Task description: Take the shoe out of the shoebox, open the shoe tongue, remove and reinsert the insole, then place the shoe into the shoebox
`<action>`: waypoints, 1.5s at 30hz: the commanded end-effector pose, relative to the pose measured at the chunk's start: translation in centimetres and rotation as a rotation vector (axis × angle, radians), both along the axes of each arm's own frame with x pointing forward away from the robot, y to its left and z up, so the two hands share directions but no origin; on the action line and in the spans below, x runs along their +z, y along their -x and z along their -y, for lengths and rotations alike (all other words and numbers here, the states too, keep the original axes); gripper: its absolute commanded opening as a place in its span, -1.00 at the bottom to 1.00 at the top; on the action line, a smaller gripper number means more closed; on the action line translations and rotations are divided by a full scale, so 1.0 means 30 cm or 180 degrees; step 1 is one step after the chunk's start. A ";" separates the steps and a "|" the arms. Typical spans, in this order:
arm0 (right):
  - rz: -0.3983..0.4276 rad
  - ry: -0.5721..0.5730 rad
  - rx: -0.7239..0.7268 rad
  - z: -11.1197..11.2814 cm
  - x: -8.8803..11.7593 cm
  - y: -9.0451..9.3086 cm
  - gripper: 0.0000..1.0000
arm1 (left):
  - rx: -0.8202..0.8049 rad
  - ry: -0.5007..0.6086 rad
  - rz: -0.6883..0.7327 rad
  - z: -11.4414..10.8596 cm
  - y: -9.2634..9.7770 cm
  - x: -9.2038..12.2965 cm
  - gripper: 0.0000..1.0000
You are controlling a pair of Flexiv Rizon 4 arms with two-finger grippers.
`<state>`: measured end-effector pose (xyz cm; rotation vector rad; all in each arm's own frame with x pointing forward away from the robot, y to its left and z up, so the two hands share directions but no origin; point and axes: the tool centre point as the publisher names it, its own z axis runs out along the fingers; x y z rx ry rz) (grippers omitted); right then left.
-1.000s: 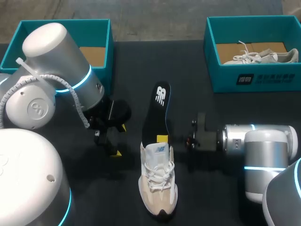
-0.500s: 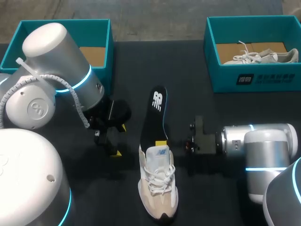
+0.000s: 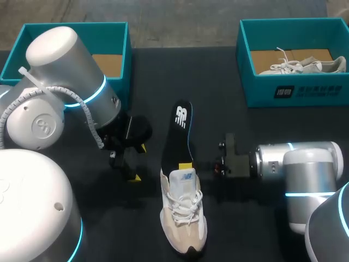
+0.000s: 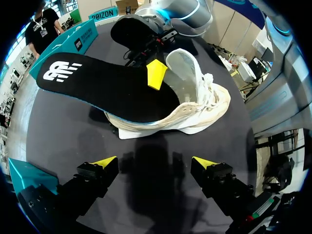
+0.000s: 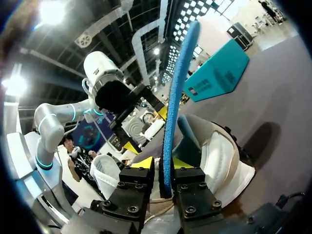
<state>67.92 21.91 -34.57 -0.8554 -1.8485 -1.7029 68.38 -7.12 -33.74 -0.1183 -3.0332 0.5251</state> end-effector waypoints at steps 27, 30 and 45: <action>0.0253 0.0054 0.0109 -0.031 0.092 -0.062 -0.40 | 0.0000 -0.0003 0.0002 0.002 0.001 -0.003 1.00; 0.0287 0.0026 0.0096 -0.025 0.103 -0.071 -0.36 | 0.0000 -0.0003 0.0002 0.002 0.001 -0.003 1.00; 0.0295 -0.0144 0.0046 -0.035 0.110 -0.095 -0.41 | 0.0000 -0.0003 0.0002 0.002 0.001 -0.003 1.00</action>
